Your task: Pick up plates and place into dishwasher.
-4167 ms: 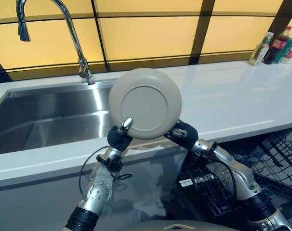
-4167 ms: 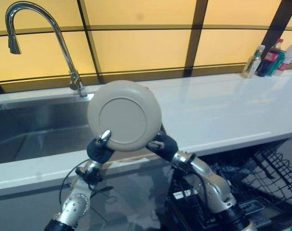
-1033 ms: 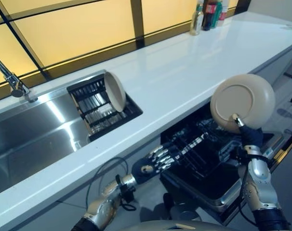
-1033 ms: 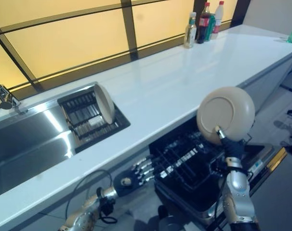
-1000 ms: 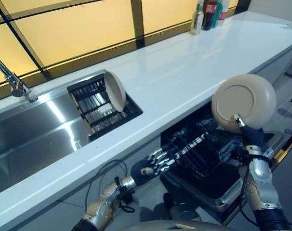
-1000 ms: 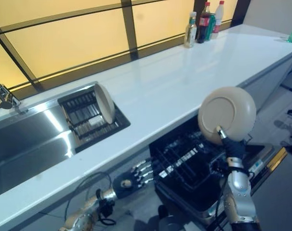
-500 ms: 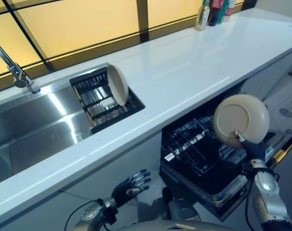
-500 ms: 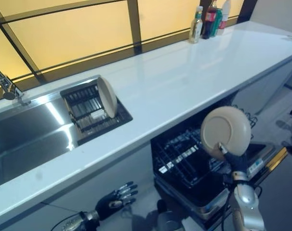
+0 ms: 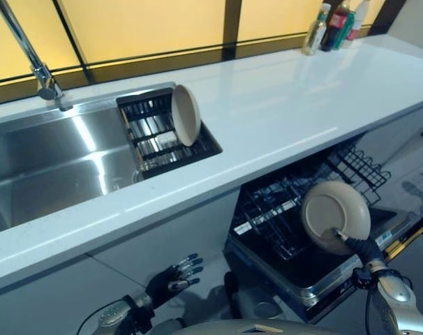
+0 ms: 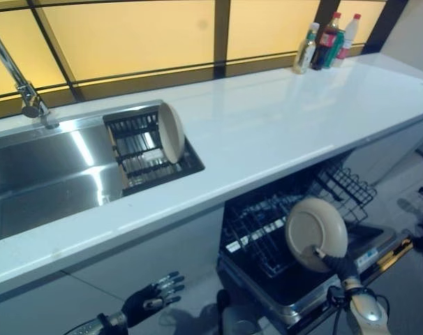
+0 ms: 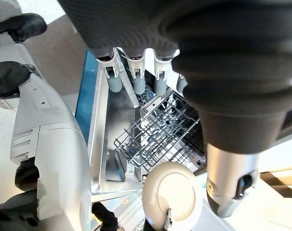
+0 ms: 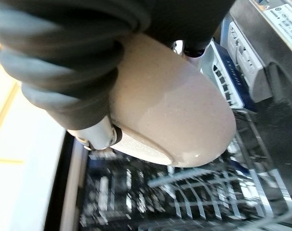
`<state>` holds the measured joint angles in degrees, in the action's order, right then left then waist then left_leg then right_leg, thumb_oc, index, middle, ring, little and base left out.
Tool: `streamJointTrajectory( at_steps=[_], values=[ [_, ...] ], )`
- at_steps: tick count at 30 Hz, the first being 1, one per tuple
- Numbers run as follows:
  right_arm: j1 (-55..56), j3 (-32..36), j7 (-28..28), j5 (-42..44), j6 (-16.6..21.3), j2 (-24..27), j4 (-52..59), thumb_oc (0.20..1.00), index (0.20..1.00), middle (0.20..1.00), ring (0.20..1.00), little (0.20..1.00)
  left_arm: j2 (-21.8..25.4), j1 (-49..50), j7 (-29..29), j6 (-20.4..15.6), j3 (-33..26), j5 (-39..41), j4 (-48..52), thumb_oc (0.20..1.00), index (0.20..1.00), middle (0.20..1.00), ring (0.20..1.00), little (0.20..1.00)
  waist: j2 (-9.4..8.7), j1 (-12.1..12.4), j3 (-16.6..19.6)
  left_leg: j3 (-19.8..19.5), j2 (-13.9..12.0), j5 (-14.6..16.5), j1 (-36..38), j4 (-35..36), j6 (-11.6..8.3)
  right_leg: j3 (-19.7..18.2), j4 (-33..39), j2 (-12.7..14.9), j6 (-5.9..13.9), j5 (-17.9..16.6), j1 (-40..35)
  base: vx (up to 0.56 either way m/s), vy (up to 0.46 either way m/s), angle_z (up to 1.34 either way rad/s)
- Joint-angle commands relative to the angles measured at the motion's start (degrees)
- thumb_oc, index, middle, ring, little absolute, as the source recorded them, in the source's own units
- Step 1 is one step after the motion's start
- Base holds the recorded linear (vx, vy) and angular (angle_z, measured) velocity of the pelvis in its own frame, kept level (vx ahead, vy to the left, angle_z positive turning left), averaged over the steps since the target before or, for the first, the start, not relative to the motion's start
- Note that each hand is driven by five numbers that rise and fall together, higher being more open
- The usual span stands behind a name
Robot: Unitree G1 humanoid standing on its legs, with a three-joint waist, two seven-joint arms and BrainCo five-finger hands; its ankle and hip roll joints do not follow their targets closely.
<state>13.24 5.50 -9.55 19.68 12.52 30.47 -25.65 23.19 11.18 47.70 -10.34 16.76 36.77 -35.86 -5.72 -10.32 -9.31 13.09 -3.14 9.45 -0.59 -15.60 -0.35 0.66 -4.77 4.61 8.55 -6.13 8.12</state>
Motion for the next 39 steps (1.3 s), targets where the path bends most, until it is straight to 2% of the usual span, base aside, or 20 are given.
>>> streamJointTrajectory(
  at_steps=[1,12,19,26,32,39],
  values=[
    [-6.32,-1.02,-0.46,-0.86,5.25,4.38,-2.26,0.2,0.2,0.2,0.2,0.2,2.44,0.79,2.86,-0.32,-0.54,-1.04,3.81,1.0,1.0,1.0,1.0,1.0,0.45,1.27,-0.78,1.31,0.64,4.89,-1.72,-4.01,4.6,-2.18,-8.58,5.79,3.87,-1.89,2.96,0.03,-0.045,0.1],
    [-11.29,-5.38,-0.27,-5.26,4.04,5.97,-9.76,0.2,0.2,0.2,0.2,0.2,4.36,-0.92,3.6,2.01,0.48,-1.21,4.9,1.0,1.0,1.0,1.0,1.0,0.33,3.58,-2.53,-0.12,0.14,5.79,-3.49,-7.07,4.84,-0.85,-10.17,6.58,4.07,-2.99,4.03,0.04,-0.033,0.14],
    [-15.72,-7.81,0.04,-4.98,4.14,7.21,-14.35,0.2,0.2,0.2,0.2,0.2,6.24,-1.99,4.83,3.68,0.94,-1.37,6.33,1.0,1.0,1.0,1.0,1.0,0.8,6.13,-4.09,-1.56,-0.73,5.6,-5.68,-8.86,4.51,0.51,-9.87,6.69,3.75,-2.28,3.66,0.01,-0.051,0.14],
    [-18.49,-9.23,0.35,-5.75,3.65,7.3,-16.04,0.2,0.2,0.2,0.2,0.2,6.89,-3.13,5.67,4.31,1.88,-0.29,6.92,1.0,1.0,1.0,1.0,1.0,1.29,7.06,-5.26,-2.4,-1.11,5.16,-7.18,-9.42,4.43,0.9,-10.62,6.52,3.56,-2.05,4.31,0.0,-0.023,0.1],
    [-20.6,-9.92,1.46,-5.99,3.48,6.41,-21.83,0.2,0.2,0.2,0.2,0.2,7.62,-3.99,6.11,4.67,2.49,-0.41,6.92,1.0,1.0,1.0,1.0,1.0,0.92,8.05,-5.86,-2.93,-1.33,4.99,-7.82,-9.68,4.33,1.41,-10.07,6.42,3.42,-2.08,4.04,0.01,-0.043,0.05],
    [-24.3,-11.12,-0.03,-5.31,2.06,6.82,-24.21,0.2,0.2,0.2,0.2,0.2,8.21,-5.54,6.31,5.07,3.07,0.5,6.98,1.0,1.0,1.0,1.0,1.0,1.36,8.94,-7.17,-3.41,-1.65,4.46,-8.22,-9.71,4.18,1.76,-10.52,6.41,3.3,-2.23,4.06,0.02,-0.011,0.05]
  ],
)
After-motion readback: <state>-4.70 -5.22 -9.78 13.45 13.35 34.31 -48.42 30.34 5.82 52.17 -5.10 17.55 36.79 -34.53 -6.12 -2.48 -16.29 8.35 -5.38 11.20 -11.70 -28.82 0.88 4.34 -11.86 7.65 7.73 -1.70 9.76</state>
